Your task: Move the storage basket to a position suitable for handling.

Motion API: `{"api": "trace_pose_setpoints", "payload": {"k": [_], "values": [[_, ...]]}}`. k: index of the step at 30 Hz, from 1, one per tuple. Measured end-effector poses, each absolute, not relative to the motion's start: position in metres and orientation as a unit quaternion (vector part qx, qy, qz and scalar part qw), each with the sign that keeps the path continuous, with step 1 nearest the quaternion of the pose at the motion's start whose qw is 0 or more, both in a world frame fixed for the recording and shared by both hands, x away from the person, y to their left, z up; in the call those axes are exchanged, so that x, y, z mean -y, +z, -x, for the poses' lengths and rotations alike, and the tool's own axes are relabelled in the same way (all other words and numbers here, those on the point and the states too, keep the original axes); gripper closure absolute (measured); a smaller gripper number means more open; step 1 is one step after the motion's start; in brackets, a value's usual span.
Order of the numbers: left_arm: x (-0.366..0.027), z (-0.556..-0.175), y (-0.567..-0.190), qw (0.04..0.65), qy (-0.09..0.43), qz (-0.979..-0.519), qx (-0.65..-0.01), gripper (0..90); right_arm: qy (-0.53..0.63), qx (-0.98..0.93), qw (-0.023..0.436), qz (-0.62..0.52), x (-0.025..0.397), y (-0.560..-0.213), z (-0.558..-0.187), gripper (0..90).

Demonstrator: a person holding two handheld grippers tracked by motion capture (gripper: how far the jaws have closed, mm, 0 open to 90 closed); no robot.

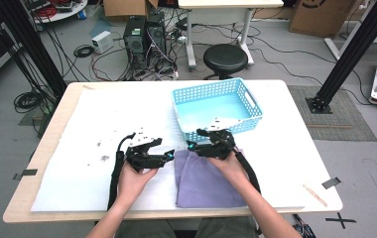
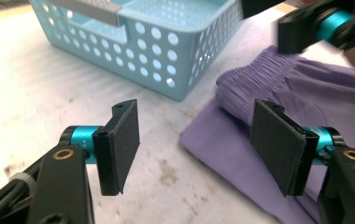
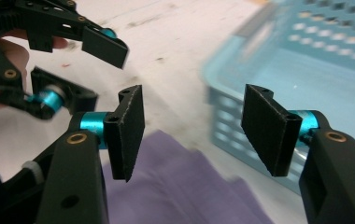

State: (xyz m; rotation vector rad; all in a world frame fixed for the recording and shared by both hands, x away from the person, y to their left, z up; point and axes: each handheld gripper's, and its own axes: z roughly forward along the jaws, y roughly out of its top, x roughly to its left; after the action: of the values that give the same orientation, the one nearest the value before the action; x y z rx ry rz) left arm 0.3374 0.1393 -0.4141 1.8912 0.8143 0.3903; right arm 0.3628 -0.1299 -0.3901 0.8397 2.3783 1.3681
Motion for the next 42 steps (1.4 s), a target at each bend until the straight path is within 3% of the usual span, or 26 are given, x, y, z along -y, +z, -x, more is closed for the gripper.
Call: {"api": "trace_pose_setpoints", "payload": {"k": [5,13,18,24,30,31,42], "values": [[-0.128,-0.348,-0.415,0.503,0.191,-0.778,-0.325,29.6,0.492,-0.791,0.163,-0.326,0.189,-0.387,-0.365,34.6],[-0.108,-0.375,-0.424,0.506,0.174,-0.779,-0.327,27.6,0.455,-0.758,0.233,-0.406,0.284,-0.395,-0.385,28.9],[-0.097,-0.391,-0.426,0.485,0.147,-0.793,-0.338,27.7,0.432,-0.755,0.247,-0.427,0.317,-0.408,-0.400,28.8],[-0.082,-0.400,-0.425,0.474,0.162,-0.801,-0.329,29.0,0.426,-0.763,0.232,-0.427,0.323,-0.418,-0.423,29.6],[-0.085,-0.404,-0.427,0.473,0.173,-0.801,-0.324,36.5,0.416,-0.787,0.205,-0.407,0.318,-0.424,-0.444,38.2],[-0.087,-0.405,-0.427,0.475,0.171,-0.801,-0.322,40.0,0.417,-0.786,0.211,-0.405,0.317,-0.424,-0.444,38.9],[-0.119,-0.411,-0.425,0.473,0.158,-0.796,-0.344,45.9,0.432,-0.784,0.227,-0.384,0.297,-0.423,-0.415,47.7]]}}
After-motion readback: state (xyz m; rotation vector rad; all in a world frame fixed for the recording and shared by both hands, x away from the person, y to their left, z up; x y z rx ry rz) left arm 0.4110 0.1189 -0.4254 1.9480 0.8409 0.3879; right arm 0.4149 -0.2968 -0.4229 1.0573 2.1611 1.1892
